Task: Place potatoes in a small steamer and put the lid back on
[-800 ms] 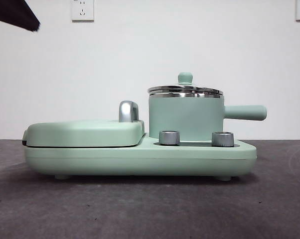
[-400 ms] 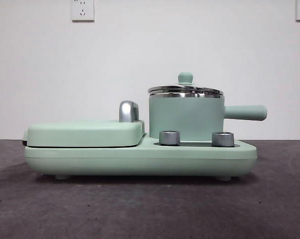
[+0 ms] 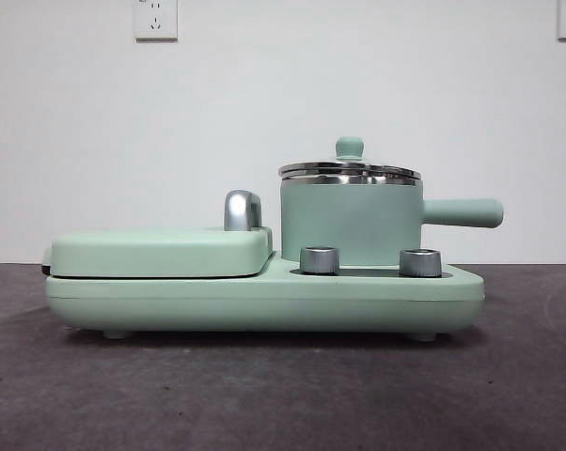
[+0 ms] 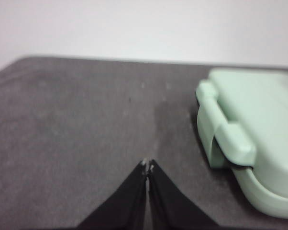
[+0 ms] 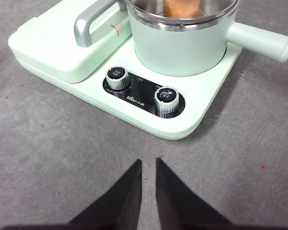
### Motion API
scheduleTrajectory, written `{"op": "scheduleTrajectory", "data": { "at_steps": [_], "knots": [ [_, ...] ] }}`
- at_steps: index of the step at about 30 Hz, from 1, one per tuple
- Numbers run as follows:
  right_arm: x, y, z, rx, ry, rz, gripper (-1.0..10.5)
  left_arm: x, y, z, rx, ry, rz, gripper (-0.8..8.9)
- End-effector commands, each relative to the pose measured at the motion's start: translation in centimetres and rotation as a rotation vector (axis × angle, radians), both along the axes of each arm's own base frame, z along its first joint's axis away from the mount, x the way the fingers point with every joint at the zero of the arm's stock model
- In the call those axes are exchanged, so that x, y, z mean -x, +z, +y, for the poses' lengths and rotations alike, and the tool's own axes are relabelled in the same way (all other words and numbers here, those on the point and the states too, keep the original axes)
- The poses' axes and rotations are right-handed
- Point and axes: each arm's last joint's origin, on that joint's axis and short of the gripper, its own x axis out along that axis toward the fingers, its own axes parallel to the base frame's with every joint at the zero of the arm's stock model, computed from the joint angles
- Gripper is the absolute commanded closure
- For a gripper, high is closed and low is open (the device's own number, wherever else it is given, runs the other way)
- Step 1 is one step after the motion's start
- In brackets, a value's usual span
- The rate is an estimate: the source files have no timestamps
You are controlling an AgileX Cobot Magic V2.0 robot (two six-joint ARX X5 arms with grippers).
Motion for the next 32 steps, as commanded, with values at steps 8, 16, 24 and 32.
{"op": "scheduleTrajectory", "data": {
  "at_steps": [8, 16, 24, 32],
  "knots": [
    [0.0, 0.2, 0.1, -0.009, 0.004, -0.005, 9.0, -0.1, -0.7, 0.0, -0.005, -0.002, 0.026, 8.07],
    [-0.1, 0.2, 0.1, -0.01, 0.003, -0.009, 9.0, -0.1, -0.7, 0.0, -0.004, -0.002, 0.026, 8.07],
    [-0.6, -0.8, -1.1, 0.071, -0.068, -0.203, 9.0, -0.1, -0.7, 0.0, -0.005, -0.002, 0.026, 8.07],
    [-1.8, -7.8, -3.3, 0.082, -0.334, -0.359, 9.0, -0.1, -0.7, 0.0, -0.004, -0.002, 0.026, 8.07]
  ]
}}
